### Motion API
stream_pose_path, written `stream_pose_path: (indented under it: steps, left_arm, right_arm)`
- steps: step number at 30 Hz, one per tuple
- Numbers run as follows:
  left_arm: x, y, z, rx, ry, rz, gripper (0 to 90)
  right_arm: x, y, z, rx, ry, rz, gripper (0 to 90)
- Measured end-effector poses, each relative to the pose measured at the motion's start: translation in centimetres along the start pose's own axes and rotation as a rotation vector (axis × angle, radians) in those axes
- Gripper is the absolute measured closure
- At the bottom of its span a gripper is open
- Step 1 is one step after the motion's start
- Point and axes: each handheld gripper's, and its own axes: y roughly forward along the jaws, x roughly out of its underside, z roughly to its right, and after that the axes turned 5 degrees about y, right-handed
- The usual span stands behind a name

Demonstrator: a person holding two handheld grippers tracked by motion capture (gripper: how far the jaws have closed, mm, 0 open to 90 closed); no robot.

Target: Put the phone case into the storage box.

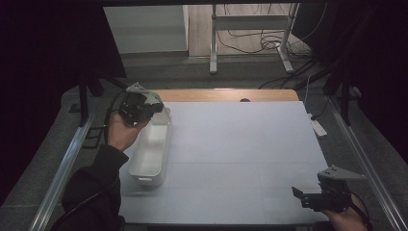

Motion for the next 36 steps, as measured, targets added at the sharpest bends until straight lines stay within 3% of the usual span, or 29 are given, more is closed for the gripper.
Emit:
stream_pose_path:
  steps: [16, 36]
  left_arm:
    - [0.4, 2.0, -1.6, -0.047, -0.055, -0.045, 88.6]
    - [1.6, 5.0, -2.1, -0.06, -0.094, -0.094, 88.6]
  right_arm:
    - [0.0, 0.1, 0.0, -0.001, -0.004, -0.007, 0.0]
    - [0.0, 0.1, -0.1, -0.008, -0.014, -0.012, 0.0]
